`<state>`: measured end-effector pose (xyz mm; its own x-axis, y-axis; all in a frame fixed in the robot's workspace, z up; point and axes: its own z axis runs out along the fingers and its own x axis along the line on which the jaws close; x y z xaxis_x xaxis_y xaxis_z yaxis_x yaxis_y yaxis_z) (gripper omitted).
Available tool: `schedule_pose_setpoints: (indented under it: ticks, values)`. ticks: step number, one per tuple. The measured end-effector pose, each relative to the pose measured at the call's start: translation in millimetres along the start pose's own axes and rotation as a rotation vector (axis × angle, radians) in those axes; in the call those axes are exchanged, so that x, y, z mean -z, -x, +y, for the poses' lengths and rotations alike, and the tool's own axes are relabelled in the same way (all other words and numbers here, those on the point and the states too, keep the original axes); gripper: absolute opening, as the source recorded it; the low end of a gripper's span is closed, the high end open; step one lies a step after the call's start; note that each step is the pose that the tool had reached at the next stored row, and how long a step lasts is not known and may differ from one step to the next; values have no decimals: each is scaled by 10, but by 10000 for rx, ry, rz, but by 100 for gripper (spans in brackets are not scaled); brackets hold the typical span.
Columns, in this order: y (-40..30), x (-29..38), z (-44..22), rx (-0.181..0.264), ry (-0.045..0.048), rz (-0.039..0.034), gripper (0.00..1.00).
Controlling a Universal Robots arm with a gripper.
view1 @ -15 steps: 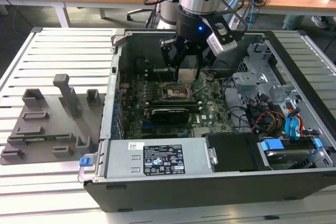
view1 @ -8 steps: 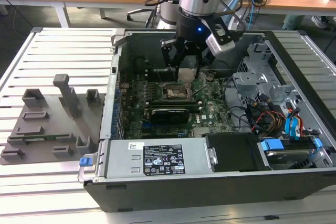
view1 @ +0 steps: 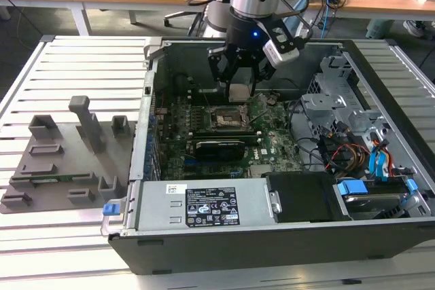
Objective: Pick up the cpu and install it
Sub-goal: 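Pick up the cpu and move it towards the insertion slot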
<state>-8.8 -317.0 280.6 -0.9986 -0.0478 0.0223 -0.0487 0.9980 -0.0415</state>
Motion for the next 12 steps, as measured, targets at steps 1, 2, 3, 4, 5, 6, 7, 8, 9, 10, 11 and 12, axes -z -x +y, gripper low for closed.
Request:
schedule_pose_setpoints:
  ticks: [1, 2, 3, 4, 5, 6, 7, 8, 9, 10, 11, 12]
  values:
    - [1, -4, 19, 0, 0, 0, 55]
    - [2, -11, 51, 0, -2, 2, 55]
    - [3, -13, 59, 0, -5, 1, 55]
    - [3, -13, 59, 1, -4, 1, 55]
    - [3, -13, 60, 0, -4, 1, 55]
    - [3, -13, 60, 0, -5, 1, 55]
    - [3, -13, 61, 0, -5, 1, 55]
    - [3, -13, 61, 0, -4, 1, 55]
    - [3, -13, 61, 0, -4, 1, 55]
    - [3, -13, 61, 0, -4, 1, 55]
    - [3, -13, 61, 0, -4, 1, 55]
    - [3, -13, 62, 0, -4, 1, 55]
